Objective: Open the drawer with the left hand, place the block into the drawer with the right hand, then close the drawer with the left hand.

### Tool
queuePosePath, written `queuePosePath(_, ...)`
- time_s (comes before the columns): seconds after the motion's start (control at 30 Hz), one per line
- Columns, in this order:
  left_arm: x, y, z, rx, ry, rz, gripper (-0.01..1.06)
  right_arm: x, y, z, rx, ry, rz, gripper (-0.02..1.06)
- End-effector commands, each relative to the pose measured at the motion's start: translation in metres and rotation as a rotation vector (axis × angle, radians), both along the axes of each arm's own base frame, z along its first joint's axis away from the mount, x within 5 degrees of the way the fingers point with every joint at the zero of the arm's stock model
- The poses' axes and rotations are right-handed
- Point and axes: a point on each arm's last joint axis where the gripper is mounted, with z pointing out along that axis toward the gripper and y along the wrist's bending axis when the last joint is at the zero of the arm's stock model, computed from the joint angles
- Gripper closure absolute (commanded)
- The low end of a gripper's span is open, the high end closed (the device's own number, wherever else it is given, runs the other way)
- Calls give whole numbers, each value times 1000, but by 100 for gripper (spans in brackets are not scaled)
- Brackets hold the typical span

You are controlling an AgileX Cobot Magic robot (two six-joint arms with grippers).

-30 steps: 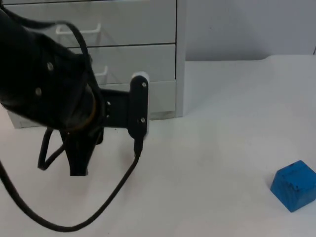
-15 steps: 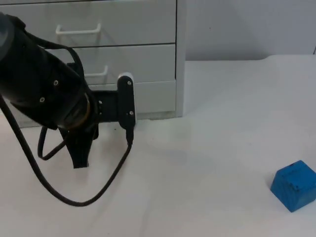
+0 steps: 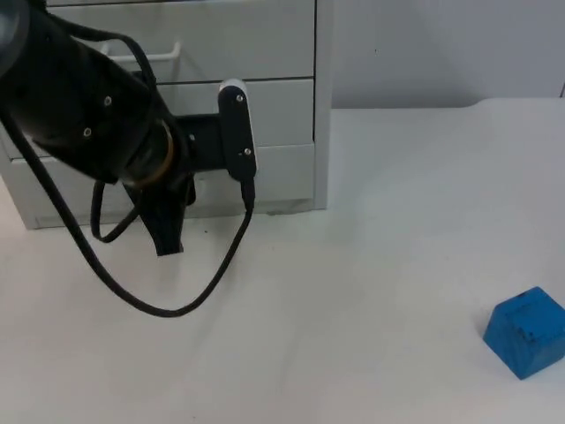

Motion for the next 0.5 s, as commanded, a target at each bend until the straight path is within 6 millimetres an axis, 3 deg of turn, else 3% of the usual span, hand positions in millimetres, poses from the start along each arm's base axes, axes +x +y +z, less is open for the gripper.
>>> queuePosePath(0.0, 5, 4, -5, 2, 7, 16, 69, 1, 0, 3, 2, -19, 3, -1)
queuePosePath(0.3, 4, 5, -26, 11, 64, 13, 69, 1, 0, 3, 2, -23, 2, -1)
queuePosePath(0.47, 2, 3, -28, -13, 75, 68, 69, 1, 0, 3, 0, -23, 3, -1)
